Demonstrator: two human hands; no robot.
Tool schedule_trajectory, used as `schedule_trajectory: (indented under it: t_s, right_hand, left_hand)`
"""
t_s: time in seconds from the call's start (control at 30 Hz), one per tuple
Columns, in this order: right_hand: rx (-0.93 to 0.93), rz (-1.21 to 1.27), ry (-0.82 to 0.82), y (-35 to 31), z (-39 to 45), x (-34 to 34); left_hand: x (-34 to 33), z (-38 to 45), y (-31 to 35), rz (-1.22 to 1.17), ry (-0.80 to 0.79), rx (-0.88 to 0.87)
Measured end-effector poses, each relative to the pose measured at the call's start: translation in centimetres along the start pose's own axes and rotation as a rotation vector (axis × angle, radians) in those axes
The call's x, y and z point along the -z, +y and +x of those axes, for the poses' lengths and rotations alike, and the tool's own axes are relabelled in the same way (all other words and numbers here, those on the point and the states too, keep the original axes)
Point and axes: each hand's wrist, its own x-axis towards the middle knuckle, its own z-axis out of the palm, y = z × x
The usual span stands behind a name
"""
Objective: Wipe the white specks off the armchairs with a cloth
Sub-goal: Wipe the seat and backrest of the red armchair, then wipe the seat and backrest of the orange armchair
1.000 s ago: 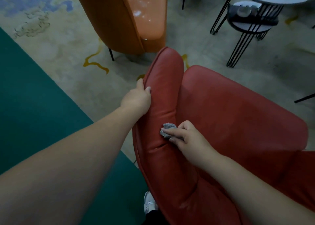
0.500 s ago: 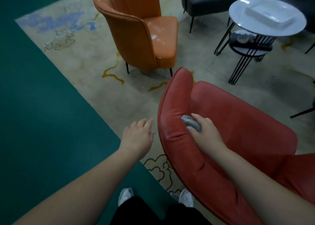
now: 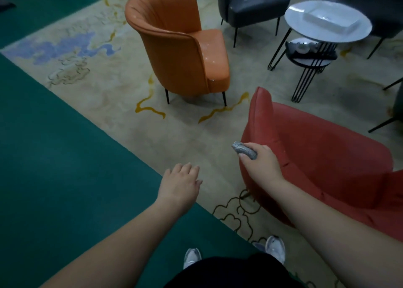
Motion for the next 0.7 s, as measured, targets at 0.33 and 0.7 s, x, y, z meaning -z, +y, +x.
schedule_trajectory:
  t_s: [0.33, 0.7]
  right_hand:
    - [-0.159, -0.029, 0.118, -6.3, 0.8, -3.5]
    - [-0.207, 0.285, -0.014, -6.2, 13.7, -3.9]
  left_hand:
    - [1.8, 1.1, -8.4, 0.007, -0.029, -0.086]
    - [5.3, 15.5, -9.5, -0.015, -0.017, -0.109]
